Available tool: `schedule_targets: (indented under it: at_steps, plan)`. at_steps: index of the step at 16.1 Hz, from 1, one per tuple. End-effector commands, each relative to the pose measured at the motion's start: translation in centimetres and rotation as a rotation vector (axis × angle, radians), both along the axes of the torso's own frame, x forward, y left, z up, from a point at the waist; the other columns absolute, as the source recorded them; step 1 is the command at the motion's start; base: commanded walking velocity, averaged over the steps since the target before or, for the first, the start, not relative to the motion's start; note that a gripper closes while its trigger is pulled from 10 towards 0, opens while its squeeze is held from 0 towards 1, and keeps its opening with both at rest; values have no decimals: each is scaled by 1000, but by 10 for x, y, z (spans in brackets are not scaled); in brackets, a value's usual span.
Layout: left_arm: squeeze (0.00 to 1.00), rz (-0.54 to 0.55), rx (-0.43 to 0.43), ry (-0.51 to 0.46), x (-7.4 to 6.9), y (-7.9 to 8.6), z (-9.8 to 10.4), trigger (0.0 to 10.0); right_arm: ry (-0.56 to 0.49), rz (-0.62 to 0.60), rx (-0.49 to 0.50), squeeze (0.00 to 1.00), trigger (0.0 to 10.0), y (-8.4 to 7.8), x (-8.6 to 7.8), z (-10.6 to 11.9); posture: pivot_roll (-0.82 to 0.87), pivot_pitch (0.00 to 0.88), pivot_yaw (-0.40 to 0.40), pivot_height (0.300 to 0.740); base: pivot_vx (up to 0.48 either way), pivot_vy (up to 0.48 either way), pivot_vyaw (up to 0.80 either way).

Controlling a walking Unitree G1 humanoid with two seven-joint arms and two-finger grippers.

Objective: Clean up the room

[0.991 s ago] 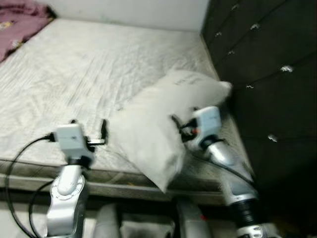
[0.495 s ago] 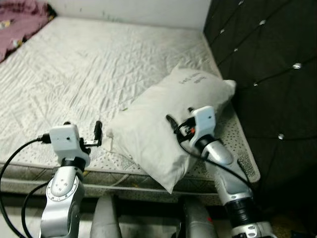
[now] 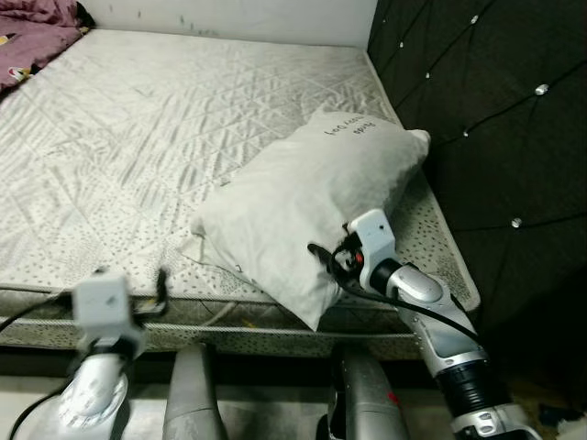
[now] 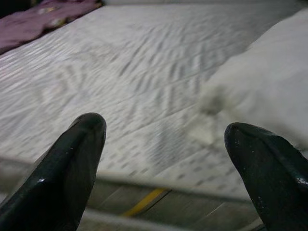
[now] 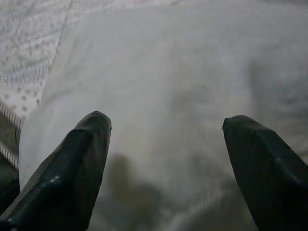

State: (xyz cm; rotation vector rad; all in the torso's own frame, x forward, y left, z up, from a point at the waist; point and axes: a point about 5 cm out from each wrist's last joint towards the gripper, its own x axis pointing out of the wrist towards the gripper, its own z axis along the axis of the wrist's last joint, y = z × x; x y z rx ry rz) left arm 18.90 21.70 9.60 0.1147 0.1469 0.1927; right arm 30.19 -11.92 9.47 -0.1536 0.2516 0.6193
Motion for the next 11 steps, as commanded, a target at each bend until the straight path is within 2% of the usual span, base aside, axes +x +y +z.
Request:
schedule_targets:
  at_steps: [1,3,6,9,11]
  plan:
    - [0,30,24,-15,-4,6,7,10000,3,15,-6,0,10000,0,-1,4,46,33,-72,562,0,0,0]
    - [0,64,26,14,-15,11,3,10000,66,8,-37,0,10000,-4,-5,-2,64,30,-70,562,0,0,0]
    - [0,50,21,37,-21,7,1,10000,166,48,-53,0,10000,-2,-14,-7,61,28,-56,562,0,0,0]
    - [0,26,-4,6,-11,2,7,10000,256,43,-12,0,10000,18,-16,-17,64,25,-46,562,0,0,0]
    - [0,17,-1,-5,-8,4,12,10000,315,35,36,0,10000,31,-16,-16,75,25,-43,562,0,0,0]
